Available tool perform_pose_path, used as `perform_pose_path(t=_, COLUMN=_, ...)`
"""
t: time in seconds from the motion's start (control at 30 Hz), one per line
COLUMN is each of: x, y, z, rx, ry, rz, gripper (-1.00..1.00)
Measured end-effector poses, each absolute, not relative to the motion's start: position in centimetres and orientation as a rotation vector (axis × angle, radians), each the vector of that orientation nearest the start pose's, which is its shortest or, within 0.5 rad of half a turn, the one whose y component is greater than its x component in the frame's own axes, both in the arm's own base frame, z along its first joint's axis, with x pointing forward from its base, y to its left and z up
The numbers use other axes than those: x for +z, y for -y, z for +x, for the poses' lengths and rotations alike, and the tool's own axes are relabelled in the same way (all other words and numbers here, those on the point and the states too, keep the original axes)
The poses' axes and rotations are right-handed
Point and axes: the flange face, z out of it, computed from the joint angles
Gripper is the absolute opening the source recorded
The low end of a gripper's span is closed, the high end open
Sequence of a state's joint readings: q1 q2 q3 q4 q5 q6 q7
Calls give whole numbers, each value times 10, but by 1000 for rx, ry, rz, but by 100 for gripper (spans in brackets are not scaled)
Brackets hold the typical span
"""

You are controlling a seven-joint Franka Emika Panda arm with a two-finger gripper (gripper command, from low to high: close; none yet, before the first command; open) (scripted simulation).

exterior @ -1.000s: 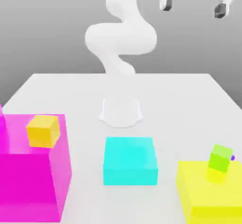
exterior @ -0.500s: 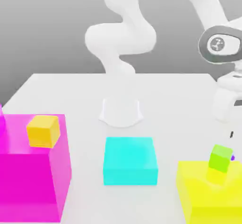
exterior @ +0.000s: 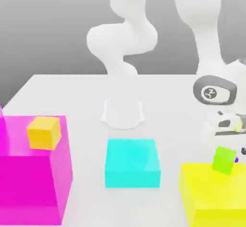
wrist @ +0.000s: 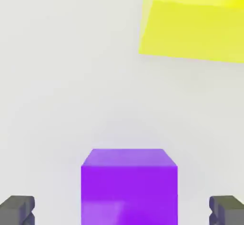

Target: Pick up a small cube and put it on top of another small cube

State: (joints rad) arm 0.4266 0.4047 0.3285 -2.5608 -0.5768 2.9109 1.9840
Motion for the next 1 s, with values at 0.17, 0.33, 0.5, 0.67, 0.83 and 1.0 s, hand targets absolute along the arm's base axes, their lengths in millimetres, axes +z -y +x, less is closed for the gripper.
perform_pose_path(t=0.17, x=128, y=-328, z=277, rx=2, ry=-1060, rz=-2953, gripper=-100)
perform_pose_path(t=0.33, x=150, y=-330, z=278, rx=3, ry=-1063, rz=-2947, gripper=-100)
perform_pose_path(t=0.5, x=188, y=-327, z=277, rx=-1, ry=-1043, rz=-2965, gripper=-100)
perform_pose_path(t=0.67, x=198, y=-320, z=275, rx=3, ry=-801, rz=-3102, gripper=-100)
perform_pose_path(t=0.83, x=210, y=-304, z=286, rx=25, ry=-588, rz=-3216, gripper=-100)
perform_pose_path(t=1.0, x=235, y=-260, z=329, rx=79, ry=-552, rz=-3284, gripper=-100)
